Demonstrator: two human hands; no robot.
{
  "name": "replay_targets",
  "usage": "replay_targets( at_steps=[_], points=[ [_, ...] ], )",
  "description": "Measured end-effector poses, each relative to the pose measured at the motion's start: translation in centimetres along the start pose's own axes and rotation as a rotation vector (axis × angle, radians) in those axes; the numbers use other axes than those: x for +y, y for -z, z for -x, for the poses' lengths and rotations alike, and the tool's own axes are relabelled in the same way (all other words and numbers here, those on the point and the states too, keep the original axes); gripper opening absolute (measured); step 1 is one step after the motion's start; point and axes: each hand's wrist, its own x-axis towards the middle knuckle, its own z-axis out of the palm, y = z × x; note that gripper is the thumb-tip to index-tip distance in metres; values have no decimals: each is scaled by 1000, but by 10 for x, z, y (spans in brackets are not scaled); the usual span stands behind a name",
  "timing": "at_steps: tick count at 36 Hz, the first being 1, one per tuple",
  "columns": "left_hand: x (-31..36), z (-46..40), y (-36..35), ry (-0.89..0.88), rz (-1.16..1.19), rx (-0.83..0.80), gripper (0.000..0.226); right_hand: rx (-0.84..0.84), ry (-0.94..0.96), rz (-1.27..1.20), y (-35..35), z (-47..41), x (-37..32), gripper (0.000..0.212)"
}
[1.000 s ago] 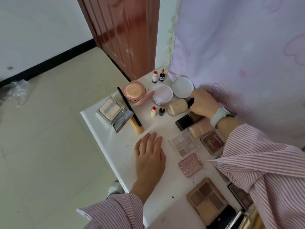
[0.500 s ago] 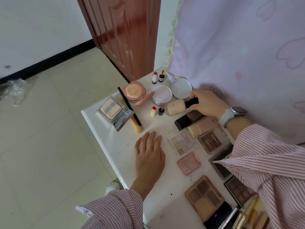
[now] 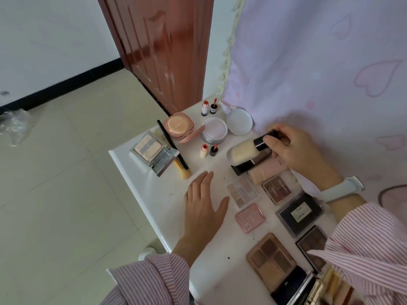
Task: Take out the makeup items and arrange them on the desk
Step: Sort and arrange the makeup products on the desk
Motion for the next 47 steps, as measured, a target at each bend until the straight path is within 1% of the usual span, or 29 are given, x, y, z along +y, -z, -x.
replay_targets(
  at_steps=[3, 5, 9, 12, 14, 16, 20, 22, 25, 27, 29, 31, 33, 34, 35, 36, 37, 39, 40, 41, 42, 43, 45, 47],
  points=[
    [13, -3, 8, -51, 60, 17, 77, -117, 5, 11, -12, 14, -6, 3],
    [16, -4, 11, -73, 93, -7, 79, -179, 16, 19, -28, 26, -8, 2],
    [11, 1, 19, -47, 151, -123, 63, -267, 26, -32, -60, 46, -12, 5],
    [2, 7, 27, -28, 132, -228, 53, -333, 95, 85, -71, 52, -10, 9],
    [-6, 10, 33, -57, 129, -228, 45, -386, 139, 135, -73, 54, -9, 9],
    [-12, 10, 39, -63, 142, -238, 43, -431, 167, 129, -75, 56, -10, 7],
    [-15, 6, 52, 8, 244, -316, 35, -433, 198, 98, -79, 57, -14, 8],
    [-16, 3, 57, 76, 325, -367, 28, -424, 216, 62, -82, 57, -15, 8],
    [-16, 2, 66, 189, 470, -448, 23, -473, 274, 20, -84, 57, -17, 16],
    [-17, 4, 70, 205, 498, -490, 20, -522, 284, -8, -83, 56, -19, 16],
    [-21, 6, 72, 167, 444, -461, 19, -558, 260, -31, -80, 55, -22, 17],
    [-25, 7, 73, 115, 348, -401, 25, -574, 132, -45, -77, 55, -29, 16],
    [-26, 9, 71, 61, 263, -358, 29, -567, -6, 27, -80, 55, -36, 22],
    [-27, 10, 71, 34, 229, -342, 30, -542, -32, 106, -85, 54, -37, 28],
    [-27, 11, 70, 16, 207, -328, 30, -504, -14, 196, -89, 54, -37, 34],
    [-27, 11, 69, 7, 199, -312, 31, -475, 27, 259, -94, 56, -37, 35],
    [-28, 11, 69, 6, 202, -289, 31, -453, 75, 252, -97, 58, -36, 29],
    [-30, 12, 70, 24, 215, -237, 33, -496, 130, 94, -97, 59, -34, 6],
    [-31, 12, 70, 32, 214, -216, 34, -528, 135, 10, -95, 60, -34, 12],
    [-32, 13, 71, 35, 210, -201, 35, -557, 109, -70, -92, 60, -34, 19],
    [-32, 13, 71, 35, 205, -194, 35, -574, 64, -119, -90, 60, -35, 21],
    [-33, 13, 70, 34, 202, -193, 36, -580, 30, -126, -90, 60, -37, 20],
    [-32, 13, 69, 27, 207, -198, 36, -556, -13, -59, -94, 57, -39, 16],
    [-30, 13, 68, 20, 210, -207, 37, -511, -14, 15, -99, 57, -37, 17]
  ],
)
